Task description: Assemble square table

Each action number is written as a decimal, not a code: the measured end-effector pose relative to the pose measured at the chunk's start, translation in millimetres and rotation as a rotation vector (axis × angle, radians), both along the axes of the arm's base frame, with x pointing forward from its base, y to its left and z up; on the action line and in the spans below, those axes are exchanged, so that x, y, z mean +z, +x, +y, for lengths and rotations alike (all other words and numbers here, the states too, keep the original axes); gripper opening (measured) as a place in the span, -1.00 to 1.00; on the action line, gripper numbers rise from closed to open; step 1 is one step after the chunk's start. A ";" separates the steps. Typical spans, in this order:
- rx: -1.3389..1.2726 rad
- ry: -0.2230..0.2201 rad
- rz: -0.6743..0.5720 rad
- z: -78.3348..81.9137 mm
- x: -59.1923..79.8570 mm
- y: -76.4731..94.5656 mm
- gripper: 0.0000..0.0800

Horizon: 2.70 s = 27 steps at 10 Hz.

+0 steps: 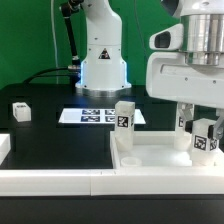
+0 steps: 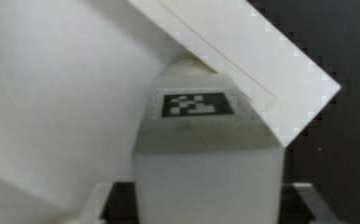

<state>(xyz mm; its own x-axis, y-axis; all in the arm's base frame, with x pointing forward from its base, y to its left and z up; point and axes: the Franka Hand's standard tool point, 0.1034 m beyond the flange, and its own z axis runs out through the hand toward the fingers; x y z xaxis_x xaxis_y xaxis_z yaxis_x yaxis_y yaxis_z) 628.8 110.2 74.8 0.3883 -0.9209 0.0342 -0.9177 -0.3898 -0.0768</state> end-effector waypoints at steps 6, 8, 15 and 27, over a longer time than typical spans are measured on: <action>-0.635 0.097 0.028 -2.5 -0.9 -3.0 -0.27; -0.751 0.108 0.033 -2.3 -0.9 -3.7 -0.27; -0.784 0.127 0.030 -2.4 -0.7 -4.8 0.41; -0.007 0.008 0.079 30.5 13.7 -0.9 0.62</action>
Offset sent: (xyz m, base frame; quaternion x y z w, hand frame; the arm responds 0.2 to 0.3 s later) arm 0.0000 0.0000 0.0000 0.0000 0.0000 0.1938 0.9810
